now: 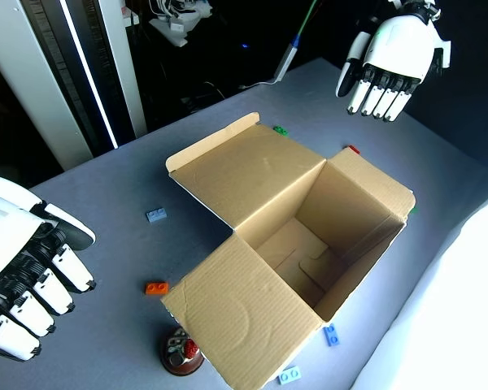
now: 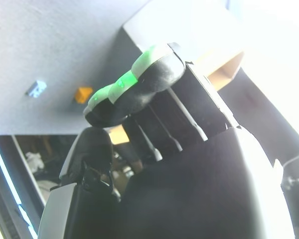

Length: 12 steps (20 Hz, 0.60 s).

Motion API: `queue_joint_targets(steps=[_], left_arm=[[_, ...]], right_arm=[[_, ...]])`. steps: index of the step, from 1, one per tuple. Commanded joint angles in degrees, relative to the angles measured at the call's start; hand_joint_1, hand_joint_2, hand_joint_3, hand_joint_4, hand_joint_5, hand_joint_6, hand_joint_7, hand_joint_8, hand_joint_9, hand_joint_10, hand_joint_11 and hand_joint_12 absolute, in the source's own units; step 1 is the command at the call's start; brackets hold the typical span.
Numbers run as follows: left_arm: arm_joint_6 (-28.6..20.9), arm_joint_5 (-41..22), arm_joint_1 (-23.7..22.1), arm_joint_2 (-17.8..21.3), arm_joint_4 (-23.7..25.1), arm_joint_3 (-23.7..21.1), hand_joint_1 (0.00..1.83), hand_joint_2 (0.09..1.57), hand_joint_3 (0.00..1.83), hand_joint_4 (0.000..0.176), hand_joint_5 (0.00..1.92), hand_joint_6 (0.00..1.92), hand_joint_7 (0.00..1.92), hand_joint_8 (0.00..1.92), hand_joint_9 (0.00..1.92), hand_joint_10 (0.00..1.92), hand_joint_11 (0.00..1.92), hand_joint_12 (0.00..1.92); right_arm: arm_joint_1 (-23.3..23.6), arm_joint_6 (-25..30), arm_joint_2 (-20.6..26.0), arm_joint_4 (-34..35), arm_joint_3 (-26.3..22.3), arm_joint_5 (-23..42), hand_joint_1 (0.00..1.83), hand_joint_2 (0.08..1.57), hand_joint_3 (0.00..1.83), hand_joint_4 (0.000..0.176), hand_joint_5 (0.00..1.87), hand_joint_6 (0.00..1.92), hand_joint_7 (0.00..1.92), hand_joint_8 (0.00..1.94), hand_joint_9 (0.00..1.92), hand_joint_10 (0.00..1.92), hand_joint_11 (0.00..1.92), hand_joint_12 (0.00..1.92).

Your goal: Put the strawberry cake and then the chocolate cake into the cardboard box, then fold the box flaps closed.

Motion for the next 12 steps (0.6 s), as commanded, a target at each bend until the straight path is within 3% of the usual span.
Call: queue_joint_targets(steps=[1,3,6,10,12], left_arm=[[0.1,-0.7,-0.4,0.3,-4.7,0.1,0.18,1.09,0.01,0.032,0.03,0.01,0.06,0.00,0.06,0.03,0.00,0.44],[0.1,-0.9,-0.4,0.3,-4.2,0.3,0.19,1.09,0.00,0.033,0.04,0.01,0.07,0.00,0.08,0.02,0.00,0.51],[0.1,-1.0,-0.4,0.3,-3.3,0.9,0.18,1.08,0.00,0.033,0.05,0.01,0.06,0.00,0.09,0.01,0.00,0.51],[0.1,-1.0,-0.4,0.5,-1.5,0.5,0.18,1.04,0.00,0.025,0.01,0.00,0.01,0.00,0.04,0.00,0.00,0.33],[0.1,-1.0,-0.5,0.5,-0.9,0.9,0.25,1.00,0.00,0.030,0.00,0.00,0.00,0.00,0.00,0.00,0.00,0.24]], right_arm=[[0.7,-0.2,0.7,0.8,0.3,6.4,0.04,1.21,0.02,0.000,0.07,0.01,0.07,0.00,0.07,0.01,0.00,0.35],[0.7,-0.2,0.7,0.8,0.3,6.4,0.03,1.19,0.01,0.000,0.10,0.01,0.09,0.01,0.10,0.01,0.00,0.42],[0.6,-0.2,0.7,1.2,0.4,6.4,0.02,1.19,0.00,0.000,0.07,0.00,0.08,0.00,0.09,0.00,0.00,0.30],[0.5,-0.7,0.7,5.9,1.1,6.1,0.08,1.12,0.00,0.000,0.06,0.00,0.05,0.00,0.06,0.00,0.00,0.19],[0.4,-0.7,0.6,5.9,1.2,6.0,0.16,1.05,0.00,0.000,0.06,0.00,0.05,0.00,0.04,0.00,0.00,0.29]])
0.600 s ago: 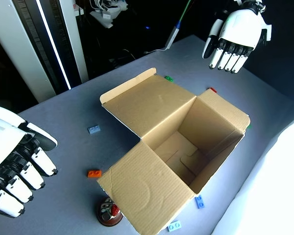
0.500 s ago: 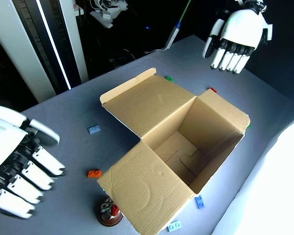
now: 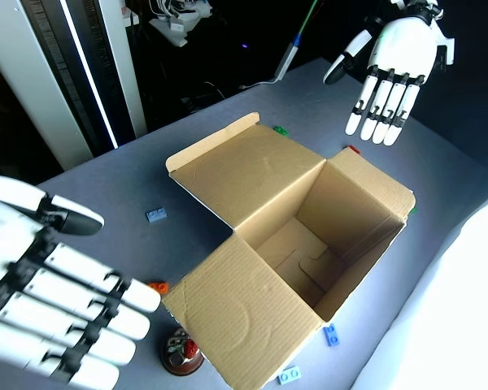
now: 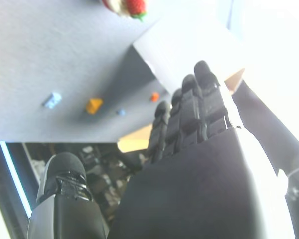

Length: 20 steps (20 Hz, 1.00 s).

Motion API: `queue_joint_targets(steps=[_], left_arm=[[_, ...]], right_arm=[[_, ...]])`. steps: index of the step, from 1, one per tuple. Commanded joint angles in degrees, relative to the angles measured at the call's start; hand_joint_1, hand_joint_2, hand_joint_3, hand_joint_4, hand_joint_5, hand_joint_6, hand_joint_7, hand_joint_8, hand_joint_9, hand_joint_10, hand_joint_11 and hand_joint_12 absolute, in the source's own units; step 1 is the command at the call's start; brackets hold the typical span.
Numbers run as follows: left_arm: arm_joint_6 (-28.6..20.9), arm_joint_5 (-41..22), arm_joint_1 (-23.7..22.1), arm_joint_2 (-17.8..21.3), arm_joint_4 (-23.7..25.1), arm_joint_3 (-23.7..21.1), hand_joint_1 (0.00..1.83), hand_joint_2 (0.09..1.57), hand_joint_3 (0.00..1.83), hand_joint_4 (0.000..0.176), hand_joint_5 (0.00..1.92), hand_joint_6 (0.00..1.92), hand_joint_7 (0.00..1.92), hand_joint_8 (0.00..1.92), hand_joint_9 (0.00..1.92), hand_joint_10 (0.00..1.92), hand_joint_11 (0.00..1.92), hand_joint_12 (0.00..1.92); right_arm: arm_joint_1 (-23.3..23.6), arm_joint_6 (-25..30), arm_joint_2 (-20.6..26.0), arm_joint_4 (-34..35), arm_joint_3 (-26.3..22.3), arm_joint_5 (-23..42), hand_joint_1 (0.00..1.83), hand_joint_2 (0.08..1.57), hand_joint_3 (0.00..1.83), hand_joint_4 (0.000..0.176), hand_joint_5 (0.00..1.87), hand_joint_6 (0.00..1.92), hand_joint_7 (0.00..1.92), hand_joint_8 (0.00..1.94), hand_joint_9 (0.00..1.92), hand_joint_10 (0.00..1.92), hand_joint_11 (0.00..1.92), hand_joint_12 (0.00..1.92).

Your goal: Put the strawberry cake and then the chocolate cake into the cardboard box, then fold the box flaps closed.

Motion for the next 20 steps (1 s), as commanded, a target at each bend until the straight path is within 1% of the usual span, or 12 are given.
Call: queue_joint_targets(steps=[1,3,5,6,7,9,10,12,14,16,18,20], left_arm=[[0.0,0.2,-0.5,0.5,-4.4,0.5,0.28,0.97,0.00,0.031,0.00,0.00,0.00,0.00,0.00,0.00,0.00,0.26],[-0.6,0.2,-0.5,0.6,-3.6,0.3,0.37,0.93,0.00,0.027,0.00,0.00,0.00,0.00,0.01,0.00,0.00,0.32],[-1.1,0.2,-0.5,1.0,-2.7,-0.9,0.50,0.95,0.00,0.023,0.00,0.00,0.00,0.00,0.00,0.00,0.00,0.22],[-1.2,0.3,-0.5,1.2,-2.4,-1.4,0.56,0.95,0.00,0.025,0.00,0.00,0.00,0.00,0.00,0.00,0.00,0.17],[-1.2,0.7,-0.5,1.4,-1.9,-2.4,0.65,0.95,0.00,0.037,0.00,0.00,0.00,0.00,0.00,0.00,0.00,0.09],[-1.2,1.4,-0.4,1.4,-1.5,-3.7,0.81,0.95,0.00,0.045,0.00,0.00,0.00,0.00,0.00,0.00,0.00,0.03],[-1.2,1.9,-0.3,1.3,-1.4,-4.2,0.94,0.94,0.00,0.046,0.00,0.00,0.00,0.00,0.00,0.00,0.00,0.01],[-1.6,3.1,0.4,0.8,-1.0,-4.6,1.06,0.93,0.00,0.056,0.00,0.00,0.00,0.00,0.00,0.00,0.01,0.01],[-1.4,4.9,5.1,-0.1,-3.6,-4.5,1.08,0.97,0.01,0.055,0.00,0.00,0.00,0.00,0.00,0.00,0.01,0.01],[-1.4,5.6,7.2,-1.2,-4.3,-3.5,1.09,1.00,0.02,0.048,0.00,0.00,0.00,0.00,0.00,0.00,0.01,0.01],[-1.1,6.5,9.2,-2.4,-7.3,-2.4,1.14,1.00,0.01,0.049,0.00,0.00,0.00,0.00,0.00,0.00,0.00,0.00],[-1.1,8.1,10.6,-3.7,-9.7,-1.8,1.16,1.01,0.02,0.059,0.00,0.00,0.00,0.00,0.00,0.00,0.03,0.02]], right_arm=[[0.4,0.0,0.7,0.6,0.1,5.9,0.22,1.03,0.00,0.000,0.05,0.00,0.05,0.00,0.03,0.00,0.00,0.29],[0.4,-0.1,0.7,0.6,0.1,5.8,0.37,0.96,0.00,0.000,0.04,0.00,0.06,0.00,0.05,0.00,0.00,0.36],[0.4,-0.3,0.7,0.6,0.1,5.8,0.55,0.96,0.00,0.000,0.04,0.00,0.07,0.00,0.05,0.01,0.00,0.38],[0.4,-0.3,0.7,0.6,0.1,5.7,0.68,0.95,0.00,0.000,0.04,0.00,0.07,0.00,0.06,0.01,0.00,0.38],[0.4,-0.3,0.6,0.6,0.1,5.7,0.80,0.93,0.00,0.000,0.03,0.00,0.07,0.00,0.07,0.01,0.00,0.34],[0.4,-0.4,0.6,0.6,0.1,5.7,0.93,0.92,0.00,0.000,0.01,0.00,0.07,0.00,0.08,0.01,0.00,0.35],[0.4,-0.5,0.6,0.6,0.1,5.7,0.98,0.93,0.00,0.000,0.00,0.00,0.06,0.00,0.06,0.00,0.00,0.24],[0.4,-0.8,0.3,0.6,0.2,5.7,1.06,0.95,0.00,0.004,0.00,0.00,0.03,0.00,0.04,0.00,0.00,0.09],[0.3,-0.9,0.3,0.6,0.2,5.7,1.11,0.95,0.00,0.006,0.00,0.00,0.01,0.00,0.03,0.00,0.00,0.07],[0.3,-1.2,0.3,0.6,0.2,5.7,1.06,0.99,0.02,0.010,0.00,0.00,0.01,0.00,0.03,0.00,0.00,0.03],[0.3,-1.4,0.3,0.6,0.2,5.7,1.03,1.01,0.02,0.008,0.00,0.00,0.00,0.00,0.02,0.00,0.00,0.00],[0.3,-1.4,0.3,0.6,0.2,5.8,1.00,1.02,0.02,0.008,0.00,0.00,0.01,0.00,0.02,0.00,0.00,0.00]])
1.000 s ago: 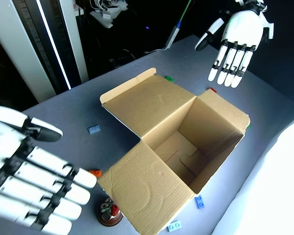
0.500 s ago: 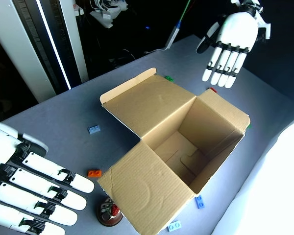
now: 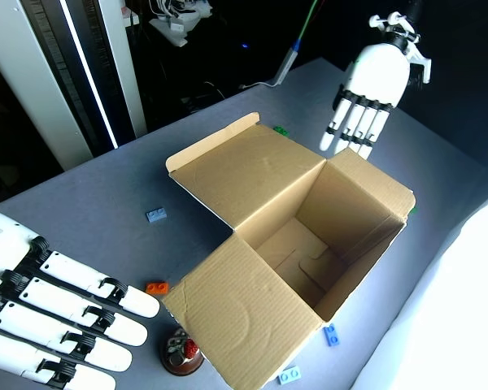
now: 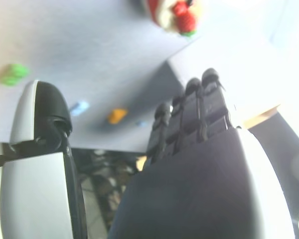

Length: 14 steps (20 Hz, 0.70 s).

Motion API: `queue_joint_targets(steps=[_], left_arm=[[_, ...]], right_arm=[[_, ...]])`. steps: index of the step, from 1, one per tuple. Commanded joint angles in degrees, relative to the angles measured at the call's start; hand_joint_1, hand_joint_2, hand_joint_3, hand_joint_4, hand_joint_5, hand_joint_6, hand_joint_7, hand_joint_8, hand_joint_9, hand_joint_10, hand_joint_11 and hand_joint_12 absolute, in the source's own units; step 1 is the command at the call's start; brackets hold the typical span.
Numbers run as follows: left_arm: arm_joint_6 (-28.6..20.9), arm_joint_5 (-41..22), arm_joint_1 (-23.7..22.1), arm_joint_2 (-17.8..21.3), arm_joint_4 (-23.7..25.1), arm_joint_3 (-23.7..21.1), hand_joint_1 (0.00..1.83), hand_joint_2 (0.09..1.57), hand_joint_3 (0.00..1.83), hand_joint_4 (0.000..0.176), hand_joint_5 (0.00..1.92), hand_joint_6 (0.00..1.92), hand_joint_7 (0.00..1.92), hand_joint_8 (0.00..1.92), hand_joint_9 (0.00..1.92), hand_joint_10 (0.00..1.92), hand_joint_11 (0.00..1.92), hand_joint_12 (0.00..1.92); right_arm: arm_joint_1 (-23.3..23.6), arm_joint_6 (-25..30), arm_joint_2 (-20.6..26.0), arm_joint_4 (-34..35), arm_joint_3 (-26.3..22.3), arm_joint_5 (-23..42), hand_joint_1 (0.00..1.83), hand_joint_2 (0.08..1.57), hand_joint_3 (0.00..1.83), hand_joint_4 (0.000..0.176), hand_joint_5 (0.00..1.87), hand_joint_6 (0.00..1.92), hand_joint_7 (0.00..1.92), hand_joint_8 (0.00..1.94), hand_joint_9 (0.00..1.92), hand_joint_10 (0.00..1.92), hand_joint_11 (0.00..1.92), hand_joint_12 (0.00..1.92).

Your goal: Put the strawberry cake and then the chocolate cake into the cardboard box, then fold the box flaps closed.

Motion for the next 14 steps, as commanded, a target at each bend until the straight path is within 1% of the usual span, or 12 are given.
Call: queue_joint_targets(steps=[1,3,4,5,6,7,8,9,10,12,13,14], left_arm=[[0.2,0.6,0.0,0.2,-4.7,0.3,1.16,1.02,0.02,0.063,0.00,0.00,0.00,0.00,0.01,0.00,0.04,0.02],[-0.1,1.2,1.2,-0.6,-6.1,0.4,1.17,1.01,0.02,0.066,0.00,0.00,0.01,0.00,0.03,0.01,0.06,0.04],[-0.2,1.6,1.8,-1.0,-6.7,0.6,1.17,1.02,0.00,0.066,0.00,0.00,0.04,0.00,0.05,0.02,0.01,0.28],[-0.3,2.1,2.5,-1.7,-7.5,1.1,1.16,1.03,0.00,0.069,0.00,0.00,0.05,0.00,0.06,0.02,0.00,0.41],[-0.4,2.4,2.9,-2.0,-8.0,1.3,1.15,1.03,0.00,0.069,0.00,0.00,0.05,0.00,0.07,0.01,0.00,0.46],[-0.4,2.7,3.4,-2.6,-8.8,1.8,1.14,1.04,0.00,0.072,0.00,0.00,0.04,0.00,0.06,0.01,0.00,0.48],[0.0,2.5,3.9,-3.5,-9.5,2.8,1.15,1.03,0.00,0.077,0.00,0.00,0.04,0.00,0.07,0.01,0.00,0.48],[0.5,2.3,4.6,-4.8,-9.9,4.5,1.14,1.04,0.00,0.079,0.00,0.00,0.04,0.00,0.07,0.01,0.00,0.47],[0.8,2.3,5.3,-6.3,-10.6,6.7,1.14,1.04,0.00,0.079,0.00,0.00,0.04,0.00,0.07,0.01,0.00,0.47],[0.8,2.2,6.6,-8.7,-12.4,10.3,1.18,1.03,0.00,0.074,0.00,0.00,0.05,0.00,0.09,0.01,0.00,0.44],[0.9,2.2,6.8,-9.5,-12.8,11.3,1.19,1.02,0.00,0.073,0.01,0.00,0.04,0.00,0.06,0.00,0.00,0.39],[1.1,2.2,6.8,-10.0,-12.9,12.0,1.19,1.02,0.00,0.073,0.01,0.00,0.04,0.00,0.06,0.00,0.00,0.39]], right_arm=[[0.4,-0.2,0.7,0.6,0.2,6.1,1.01,1.01,0.02,0.009,0.00,0.00,0.02,0.01,0.02,0.00,0.00,0.00],[0.4,-0.2,0.7,0.6,0.2,6.1,1.03,1.02,0.02,0.004,0.00,0.00,0.01,0.00,0.02,0.00,0.00,0.00],[0.4,-0.3,0.7,0.6,0.3,6.1,1.05,1.00,0.01,0.012,0.00,0.00,0.01,0.00,0.02,0.00,0.01,0.00],[0.4,-0.3,0.7,0.6,0.3,6.2,1.04,1.02,0.02,0.015,0.00,0.00,0.02,0.01,0.02,0.00,0.03,0.01],[0.4,-0.3,0.7,0.6,0.3,6.2,1.03,1.03,0.02,0.013,0.00,0.00,0.03,0.01,0.02,0.00,0.02,0.01],[0.4,-0.3,0.7,0.6,0.3,6.3,1.07,1.02,0.00,0.008,0.04,0.01,0.07,0.01,0.06,0.00,0.00,0.15],[0.4,-0.3,0.7,0.6,0.3,6.3,1.08,1.03,0.00,0.011,0.02,0.00,0.06,0.00,0.04,0.00,0.00,0.13],[0.4,-0.3,0.7,0.6,0.3,6.3,1.05,1.04,0.01,0.011,0.01,0.00,0.05,0.00,0.05,0.00,0.00,0.17],[0.4,-0.3,0.7,0.6,0.3,6.4,1.05,1.04,0.01,0.011,0.01,0.00,0.05,0.00,0.05,0.00,0.00,0.17],[0.4,-0.3,0.7,0.6,0.3,6.4,1.03,1.05,0.01,0.009,0.02,0.00,0.06,0.00,0.07,0.01,0.00,0.25],[0.4,-0.3,0.7,0.6,0.3,6.4,1.05,1.04,0.00,0.015,0.04,0.01,0.08,0.00,0.09,0.01,0.00,0.33],[0.4,-0.3,0.7,0.6,0.3,6.4,1.05,1.04,0.00,0.015,0.04,0.01,0.08,0.00,0.09,0.01,0.00,0.33]])
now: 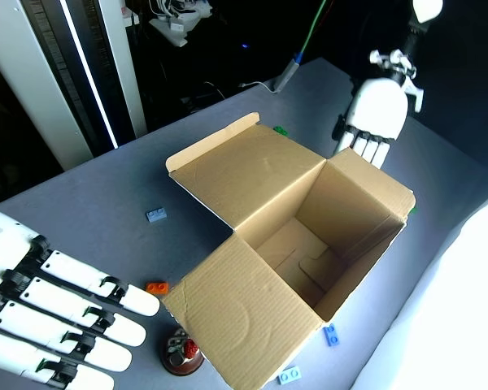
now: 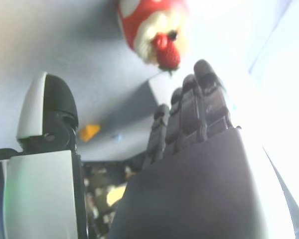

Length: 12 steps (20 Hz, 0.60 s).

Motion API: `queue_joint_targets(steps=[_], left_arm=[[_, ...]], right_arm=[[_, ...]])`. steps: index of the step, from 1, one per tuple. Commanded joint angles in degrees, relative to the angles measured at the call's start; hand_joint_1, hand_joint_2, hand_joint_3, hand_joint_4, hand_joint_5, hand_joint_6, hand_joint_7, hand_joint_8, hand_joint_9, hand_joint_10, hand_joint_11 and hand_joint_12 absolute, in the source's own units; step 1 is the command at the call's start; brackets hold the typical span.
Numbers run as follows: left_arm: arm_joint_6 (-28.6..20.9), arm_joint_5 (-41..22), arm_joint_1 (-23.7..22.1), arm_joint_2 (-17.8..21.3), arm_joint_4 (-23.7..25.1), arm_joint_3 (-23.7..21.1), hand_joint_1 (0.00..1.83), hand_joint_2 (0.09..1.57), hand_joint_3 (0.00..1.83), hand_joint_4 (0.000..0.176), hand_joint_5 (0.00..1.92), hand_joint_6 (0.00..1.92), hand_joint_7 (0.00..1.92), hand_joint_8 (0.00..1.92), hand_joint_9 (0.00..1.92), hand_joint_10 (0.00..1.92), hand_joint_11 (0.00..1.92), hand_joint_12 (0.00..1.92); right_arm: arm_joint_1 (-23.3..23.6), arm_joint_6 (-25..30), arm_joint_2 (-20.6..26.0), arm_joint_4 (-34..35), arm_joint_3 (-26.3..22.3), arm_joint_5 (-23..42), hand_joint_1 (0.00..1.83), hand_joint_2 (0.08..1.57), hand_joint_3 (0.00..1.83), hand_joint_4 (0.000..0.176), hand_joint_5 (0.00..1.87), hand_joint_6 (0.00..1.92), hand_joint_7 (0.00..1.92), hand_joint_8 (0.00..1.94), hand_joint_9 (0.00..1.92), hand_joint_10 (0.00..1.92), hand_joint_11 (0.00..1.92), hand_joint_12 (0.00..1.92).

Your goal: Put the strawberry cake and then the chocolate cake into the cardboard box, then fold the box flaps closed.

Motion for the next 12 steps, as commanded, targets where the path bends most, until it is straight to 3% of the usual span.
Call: queue_joint_targets(steps=[1,5,12], left_arm=[[0.4,-0.6,-0.4,0.0,-4.3,0.6,1.16,1.03,0.00,0.071,0.00,0.00,0.02,0.00,0.04,0.00,0.00,0.35],[0.6,-0.3,-0.7,-2.5,-4.9,3.0,1.18,1.04,0.00,0.071,0.00,0.00,0.02,0.00,0.04,0.00,0.00,0.34],[1.0,0.6,-0.7,-6.3,-4.8,6.1,1.17,1.04,0.00,0.064,0.00,0.00,0.03,0.00,0.07,0.00,0.00,0.36]], right_arm=[[0.4,-0.1,0.7,0.6,0.3,6.5,1.05,1.04,0.00,0.011,0.05,0.00,0.07,0.00,0.08,0.00,0.00,0.29],[0.4,-0.2,0.7,0.6,0.3,6.6,1.04,1.05,0.00,0.015,0.00,0.00,0.04,0.00,0.04,0.00,0.00,0.19],[0.4,-0.3,0.7,0.6,0.3,6.8,1.03,1.06,0.01,0.014,0.00,0.00,0.04,0.00,0.06,0.00,0.00,0.29]])
